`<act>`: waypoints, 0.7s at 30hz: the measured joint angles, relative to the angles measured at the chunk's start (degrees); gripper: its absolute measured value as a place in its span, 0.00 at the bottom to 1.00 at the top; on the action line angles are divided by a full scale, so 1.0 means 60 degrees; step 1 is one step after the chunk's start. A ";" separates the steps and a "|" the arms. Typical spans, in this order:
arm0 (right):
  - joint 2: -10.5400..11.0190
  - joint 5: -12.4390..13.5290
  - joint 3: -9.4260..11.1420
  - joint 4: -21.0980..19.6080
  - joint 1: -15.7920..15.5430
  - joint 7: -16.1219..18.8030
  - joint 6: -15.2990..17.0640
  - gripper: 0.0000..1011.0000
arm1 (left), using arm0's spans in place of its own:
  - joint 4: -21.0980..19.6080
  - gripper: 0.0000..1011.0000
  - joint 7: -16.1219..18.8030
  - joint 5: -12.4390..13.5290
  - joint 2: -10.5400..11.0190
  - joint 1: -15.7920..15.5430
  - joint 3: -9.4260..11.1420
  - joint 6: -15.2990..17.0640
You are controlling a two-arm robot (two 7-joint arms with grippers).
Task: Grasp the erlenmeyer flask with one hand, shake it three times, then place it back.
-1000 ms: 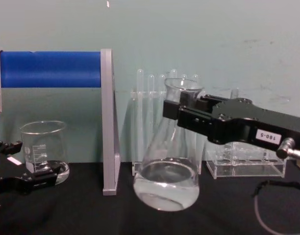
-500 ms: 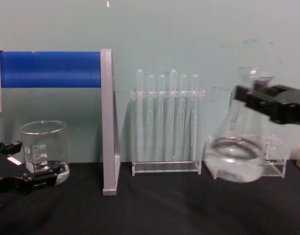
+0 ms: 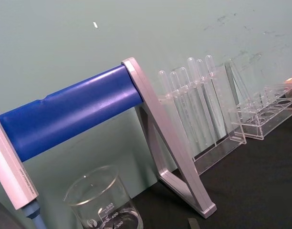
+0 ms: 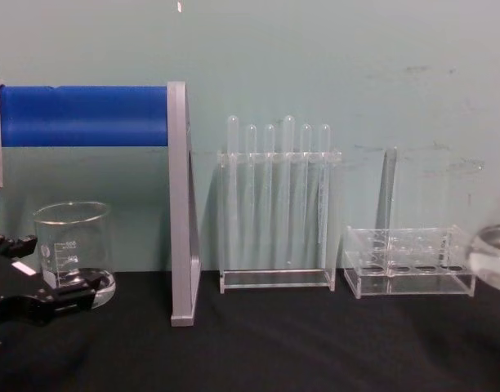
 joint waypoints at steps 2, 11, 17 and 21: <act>-0.0025 -0.0032 0.0114 -0.0050 -0.0079 -0.0044 0.0027 0.44 | 0.0000 0.99 0.0000 0.0000 0.0000 0.0000 0.0001 0.0000; -0.0211 -0.0101 -0.0005 0.0035 0.0100 0.0413 0.0169 0.44 | 0.0000 0.99 0.0000 0.0000 0.0000 0.0000 0.0000 0.0000; -0.0388 -0.0098 -0.0479 0.0281 0.0486 0.1152 0.0281 0.44 | 0.0000 0.99 0.0001 0.0000 0.0000 0.0000 0.0000 0.0000; -0.0521 -0.0014 -0.1075 0.0547 0.0907 0.1903 0.0339 0.44 | 0.0000 0.99 0.0000 0.0000 0.0000 0.0000 0.0000 0.0000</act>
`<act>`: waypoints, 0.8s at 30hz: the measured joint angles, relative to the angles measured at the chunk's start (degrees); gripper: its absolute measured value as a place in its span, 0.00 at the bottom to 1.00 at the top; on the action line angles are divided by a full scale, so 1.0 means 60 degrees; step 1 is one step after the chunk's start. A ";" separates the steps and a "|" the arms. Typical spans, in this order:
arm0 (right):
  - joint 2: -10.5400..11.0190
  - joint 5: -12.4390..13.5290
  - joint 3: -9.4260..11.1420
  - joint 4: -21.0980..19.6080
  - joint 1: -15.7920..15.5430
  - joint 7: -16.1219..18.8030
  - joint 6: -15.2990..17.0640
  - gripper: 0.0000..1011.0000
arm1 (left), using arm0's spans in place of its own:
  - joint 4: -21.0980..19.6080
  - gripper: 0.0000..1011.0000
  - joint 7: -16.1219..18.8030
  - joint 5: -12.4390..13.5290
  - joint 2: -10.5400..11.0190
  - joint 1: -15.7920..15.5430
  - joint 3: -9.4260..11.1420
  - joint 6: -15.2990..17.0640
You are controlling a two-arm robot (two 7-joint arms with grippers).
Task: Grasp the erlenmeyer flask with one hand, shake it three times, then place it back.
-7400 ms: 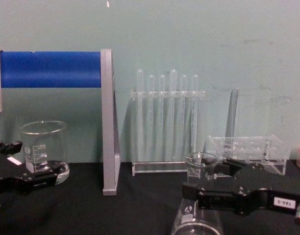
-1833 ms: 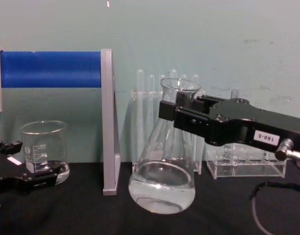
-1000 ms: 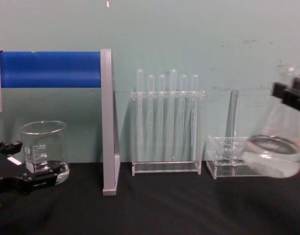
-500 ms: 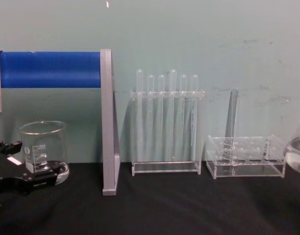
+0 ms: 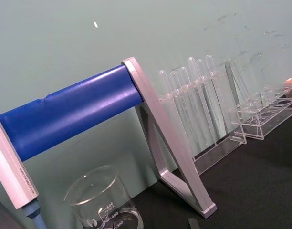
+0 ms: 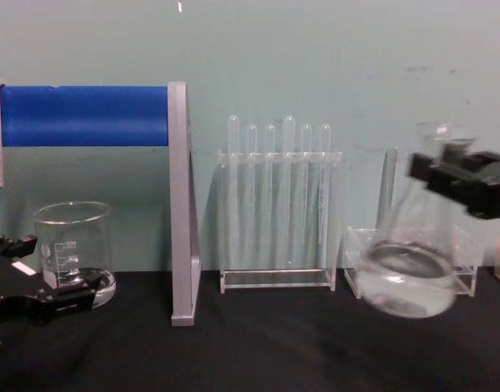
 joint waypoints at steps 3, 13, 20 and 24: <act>-0.0054 0.0060 -0.0344 0.0140 0.0229 0.0382 0.0011 0.44 | 0.0000 0.99 0.0001 0.0000 0.0000 0.0000 0.0000 0.0000; -0.0196 0.0360 -0.1604 0.0618 0.1029 0.1640 -0.0026 0.44 | 0.0000 0.99 0.0000 0.0001 0.0000 0.0001 0.0001 0.0000; -0.0170 0.0483 -0.1895 0.0687 0.1195 0.1763 -0.0072 0.44 | 0.0000 0.99 0.0000 0.0000 0.0000 0.0000 0.0000 0.0000; -0.0090 0.0550 -0.1895 0.0690 0.1207 0.1567 -0.0130 0.44 | 0.0000 0.99 0.0000 0.0000 0.0000 0.0000 0.0001 0.0000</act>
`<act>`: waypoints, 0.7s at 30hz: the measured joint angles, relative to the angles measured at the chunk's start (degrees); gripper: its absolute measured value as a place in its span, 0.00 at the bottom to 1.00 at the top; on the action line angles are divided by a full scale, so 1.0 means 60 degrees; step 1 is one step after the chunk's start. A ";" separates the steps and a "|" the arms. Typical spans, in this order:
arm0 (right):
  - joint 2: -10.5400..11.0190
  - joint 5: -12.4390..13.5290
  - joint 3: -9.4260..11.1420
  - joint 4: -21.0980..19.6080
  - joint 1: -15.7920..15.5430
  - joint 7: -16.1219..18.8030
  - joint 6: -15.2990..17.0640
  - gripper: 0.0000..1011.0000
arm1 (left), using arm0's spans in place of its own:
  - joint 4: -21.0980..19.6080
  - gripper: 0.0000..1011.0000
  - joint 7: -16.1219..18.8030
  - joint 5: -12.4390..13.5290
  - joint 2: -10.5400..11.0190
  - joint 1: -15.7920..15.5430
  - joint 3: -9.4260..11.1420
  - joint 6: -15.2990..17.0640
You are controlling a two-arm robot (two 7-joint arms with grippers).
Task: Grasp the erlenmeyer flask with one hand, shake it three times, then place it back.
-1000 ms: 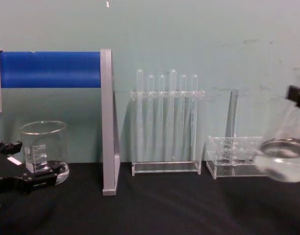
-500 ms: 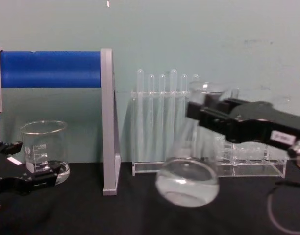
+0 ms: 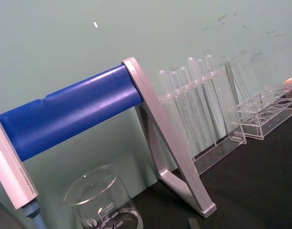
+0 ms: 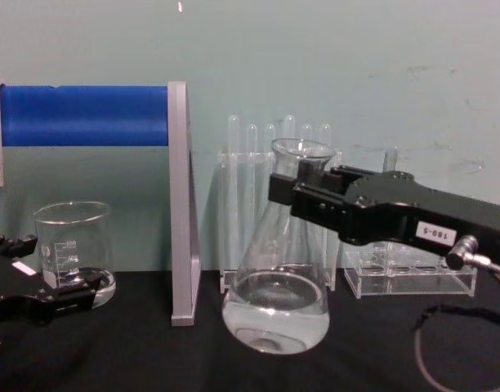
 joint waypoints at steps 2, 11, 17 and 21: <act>0.0030 0.0016 0.0037 -0.0001 -0.0003 -0.0121 -0.0020 0.44 | 0.0000 0.99 0.0000 0.0000 0.0000 0.0001 0.0000 0.0000; 0.0231 0.0021 0.0720 -0.0201 -0.0406 -0.1153 -0.0127 0.44 | 0.0000 0.99 0.0000 0.0000 0.0000 0.0000 0.0000 0.0000; 0.0326 -0.0108 0.1400 -0.0452 -0.0858 -0.1930 -0.0154 0.44 | 0.0000 0.99 0.0001 0.0000 0.0000 0.0000 -0.0001 0.0000; 0.0372 -0.0239 0.2033 -0.0700 -0.1307 -0.2545 -0.0156 0.44 | 0.0000 0.99 0.0001 0.0000 0.0000 0.0001 -0.0001 0.0000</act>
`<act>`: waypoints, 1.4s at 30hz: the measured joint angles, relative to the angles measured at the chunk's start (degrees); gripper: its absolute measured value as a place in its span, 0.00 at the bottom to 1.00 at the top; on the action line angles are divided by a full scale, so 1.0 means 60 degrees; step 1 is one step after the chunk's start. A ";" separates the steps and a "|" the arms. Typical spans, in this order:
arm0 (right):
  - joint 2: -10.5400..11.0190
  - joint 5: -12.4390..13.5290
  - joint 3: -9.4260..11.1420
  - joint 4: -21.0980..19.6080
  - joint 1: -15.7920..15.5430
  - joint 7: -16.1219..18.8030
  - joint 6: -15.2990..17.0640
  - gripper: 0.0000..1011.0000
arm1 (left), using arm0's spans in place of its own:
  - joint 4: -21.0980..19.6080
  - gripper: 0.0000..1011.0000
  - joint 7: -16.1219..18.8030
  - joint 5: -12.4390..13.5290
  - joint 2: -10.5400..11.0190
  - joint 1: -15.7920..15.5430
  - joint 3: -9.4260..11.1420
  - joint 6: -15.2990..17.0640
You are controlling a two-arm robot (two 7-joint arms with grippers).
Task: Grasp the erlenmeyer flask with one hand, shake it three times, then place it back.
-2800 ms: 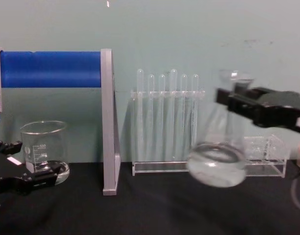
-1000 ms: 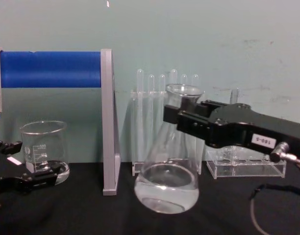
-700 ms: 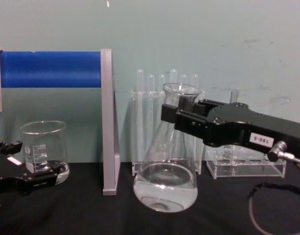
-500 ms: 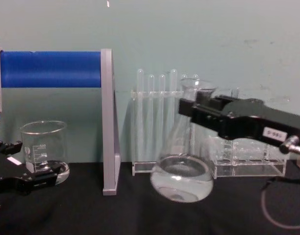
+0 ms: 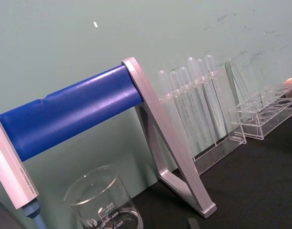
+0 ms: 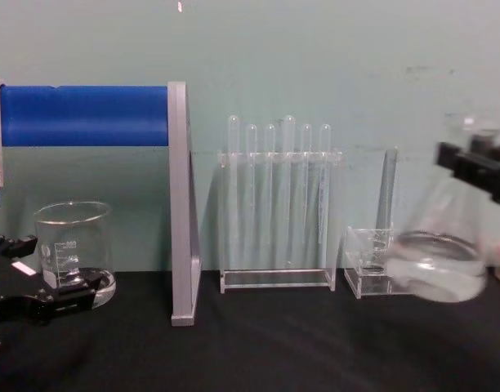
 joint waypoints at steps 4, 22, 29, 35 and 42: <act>0.0012 -0.0088 0.0498 -0.0232 -0.0372 -0.0467 0.0014 0.44 | 0.0000 0.99 0.0000 0.0000 0.0000 -0.0001 0.0000 0.0000; -0.0241 -0.0351 0.1060 -0.0618 -0.0860 -0.0550 0.0263 0.44 | 0.0000 0.99 0.0000 0.0000 0.0000 0.0000 0.0000 0.0000; -0.0379 -0.0350 0.0410 -0.0409 -0.0467 0.0351 0.0392 0.44 | 0.0000 0.99 0.0000 0.0000 0.0000 0.0000 0.0000 0.0000; -0.0406 -0.0204 -0.0334 -0.0221 -0.0039 0.1156 0.0463 0.44 | 0.0000 0.99 0.0000 0.0000 0.0000 0.0000 0.0000 0.0000; -0.0407 0.0025 -0.1262 0.0033 0.0491 0.2046 0.0500 0.44 | 0.0000 0.99 0.0000 0.0000 0.0000 0.0000 0.0001 0.0000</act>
